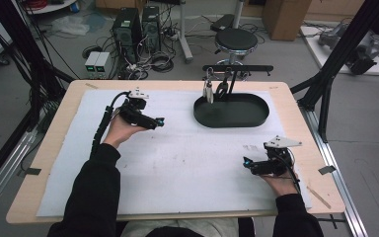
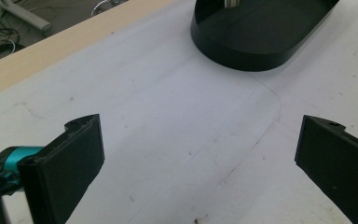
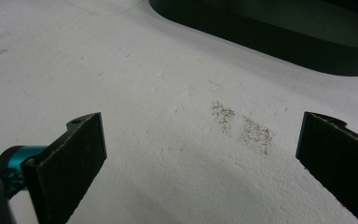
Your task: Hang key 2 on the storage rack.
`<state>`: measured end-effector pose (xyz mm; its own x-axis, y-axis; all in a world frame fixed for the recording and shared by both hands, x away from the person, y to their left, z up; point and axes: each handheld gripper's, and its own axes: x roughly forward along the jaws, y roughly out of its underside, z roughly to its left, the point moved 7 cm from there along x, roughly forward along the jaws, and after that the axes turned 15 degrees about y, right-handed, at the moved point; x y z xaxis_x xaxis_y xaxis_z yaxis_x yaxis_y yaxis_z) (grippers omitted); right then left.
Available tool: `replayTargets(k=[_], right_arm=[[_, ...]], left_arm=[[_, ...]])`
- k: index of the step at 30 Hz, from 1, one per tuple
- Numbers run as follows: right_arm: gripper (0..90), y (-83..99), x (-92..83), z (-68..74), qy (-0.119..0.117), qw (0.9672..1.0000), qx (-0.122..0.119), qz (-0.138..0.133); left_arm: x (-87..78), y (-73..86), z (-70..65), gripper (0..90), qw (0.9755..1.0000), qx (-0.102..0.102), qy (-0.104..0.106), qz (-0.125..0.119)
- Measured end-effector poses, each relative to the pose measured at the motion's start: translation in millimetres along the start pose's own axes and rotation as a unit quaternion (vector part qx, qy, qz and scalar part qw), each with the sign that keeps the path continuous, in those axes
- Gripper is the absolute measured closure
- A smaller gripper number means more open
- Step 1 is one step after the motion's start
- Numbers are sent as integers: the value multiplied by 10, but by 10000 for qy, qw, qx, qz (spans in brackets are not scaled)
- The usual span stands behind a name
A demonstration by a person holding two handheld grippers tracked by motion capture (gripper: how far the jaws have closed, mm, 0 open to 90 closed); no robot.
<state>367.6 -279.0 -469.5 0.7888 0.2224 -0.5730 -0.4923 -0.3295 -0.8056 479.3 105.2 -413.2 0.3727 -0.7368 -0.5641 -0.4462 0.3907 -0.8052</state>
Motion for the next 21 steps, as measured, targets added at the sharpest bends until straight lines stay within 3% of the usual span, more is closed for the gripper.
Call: replayTargets(k=[11, 21], right_arm=[[7, -3, 2, 12, -4, 10000, -16, 8], [7, -4, 3, -1, 11, 10000, -11, -11]], left_arm=[[-243, 214, 0, 17, 9998, -123, -140, -45], [-610, 437, 33, 17, 9985, -299, -406, -223]])
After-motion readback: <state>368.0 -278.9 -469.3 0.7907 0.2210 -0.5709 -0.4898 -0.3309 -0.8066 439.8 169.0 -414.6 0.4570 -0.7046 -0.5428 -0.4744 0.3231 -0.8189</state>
